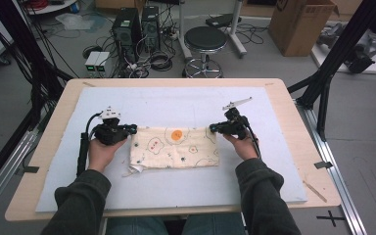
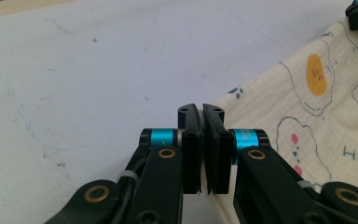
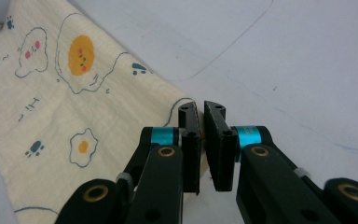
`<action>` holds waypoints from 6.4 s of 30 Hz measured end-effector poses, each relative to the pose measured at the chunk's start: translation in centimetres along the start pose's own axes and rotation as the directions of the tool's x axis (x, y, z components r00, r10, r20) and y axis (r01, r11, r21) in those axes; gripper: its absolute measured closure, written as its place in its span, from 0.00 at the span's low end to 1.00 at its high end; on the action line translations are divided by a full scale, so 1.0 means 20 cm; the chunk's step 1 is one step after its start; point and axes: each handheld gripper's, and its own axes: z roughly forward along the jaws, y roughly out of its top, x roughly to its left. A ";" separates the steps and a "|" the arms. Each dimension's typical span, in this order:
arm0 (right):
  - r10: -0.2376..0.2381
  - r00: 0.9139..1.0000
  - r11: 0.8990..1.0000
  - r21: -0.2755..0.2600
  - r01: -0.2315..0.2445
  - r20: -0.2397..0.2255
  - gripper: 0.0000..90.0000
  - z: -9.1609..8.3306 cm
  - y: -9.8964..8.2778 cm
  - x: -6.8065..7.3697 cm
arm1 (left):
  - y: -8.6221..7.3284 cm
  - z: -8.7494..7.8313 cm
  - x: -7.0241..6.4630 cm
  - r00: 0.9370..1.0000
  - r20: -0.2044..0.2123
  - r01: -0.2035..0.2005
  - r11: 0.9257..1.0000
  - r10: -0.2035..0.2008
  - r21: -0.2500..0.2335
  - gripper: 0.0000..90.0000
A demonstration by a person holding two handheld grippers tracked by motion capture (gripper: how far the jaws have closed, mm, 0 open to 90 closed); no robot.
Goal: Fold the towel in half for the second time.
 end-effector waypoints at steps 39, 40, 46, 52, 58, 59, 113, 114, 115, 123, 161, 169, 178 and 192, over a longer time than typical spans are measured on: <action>-0.041 0.996 0.997 -0.063 0.036 -0.081 0.94 -0.11 -0.07 0.09 | -0.09 -0.11 -0.08 0.996 0.054 -0.073 0.997 0.075 -0.039 0.95; -0.039 0.996 0.997 -0.064 0.034 -0.086 0.94 -0.11 -0.07 0.09 | -0.10 -0.11 -0.09 0.996 0.055 -0.074 0.997 0.076 -0.038 0.95; -0.041 0.994 0.997 -0.069 0.034 -0.099 0.94 -0.12 -0.11 0.10 | -0.10 -0.13 -0.11 0.994 0.063 -0.092 0.995 0.095 -0.042 0.95; -0.058 0.993 0.996 -0.077 0.050 -0.106 0.94 -0.15 -0.11 0.13 | -0.12 -0.15 -0.12 0.991 0.069 -0.110 0.993 0.113 -0.042 0.95; -0.064 0.991 0.995 -0.085 0.055 -0.117 0.94 -0.16 -0.12 0.15 | -0.14 -0.16 -0.13 0.992 0.076 -0.098 0.994 0.102 -0.051 0.95; -0.062 0.991 0.995 -0.084 0.053 -0.115 0.94 -0.16 -0.12 0.15 | -0.14 -0.17 -0.13 0.992 0.079 -0.097 0.994 0.101 -0.053 0.95; -0.094 0.984 0.995 -0.049 0.087 -0.152 0.94 -0.19 -0.34 0.25 | -0.25 -0.22 -0.26 0.971 0.116 -0.215 0.976 0.211 0.025 0.94; -0.097 0.983 0.995 -0.045 0.091 -0.154 0.94 -0.19 -0.34 0.25 | -0.25 -0.23 -0.26 0.971 0.116 -0.213 0.977 0.209 0.024 0.94; -0.096 0.984 0.995 -0.041 0.091 -0.153 0.94 -0.19 -0.34 0.26 | -0.25 -0.23 -0.26 0.971 0.116 -0.212 0.977 0.208 0.025 0.94; -0.108 0.982 0.994 -0.023 0.106 -0.154 0.93 -0.19 -0.37 0.28 | -0.29 -0.23 -0.27 0.969 0.134 -0.217 0.975 0.210 0.039 0.93; -0.174 0.973 0.984 -0.076 0.164 -0.152 0.63 -0.14 -0.18 0.38 | -0.11 -0.17 -0.37 0.957 0.195 -0.216 0.976 0.214 -0.015 0.86; -0.196 0.970 0.980 0.000 0.198 -0.147 0.64 -0.03 -0.18 0.41 | -0.13 -0.12 -0.36 0.954 0.201 -0.233 0.972 0.222 0.033 0.87; -0.222 0.969 0.972 0.057 0.229 -0.106 0.64 -0.02 -0.23 0.40 | -0.18 -0.09 -0.32 0.958 0.185 -0.241 0.964 0.218 0.114 0.85; -0.232 0.970 0.971 0.049 0.235 -0.069 0.59 -0.09 -0.32 0.35 | -0.21 -0.13 -0.27 0.963 0.140 -0.248 0.958 0.228 0.142 0.59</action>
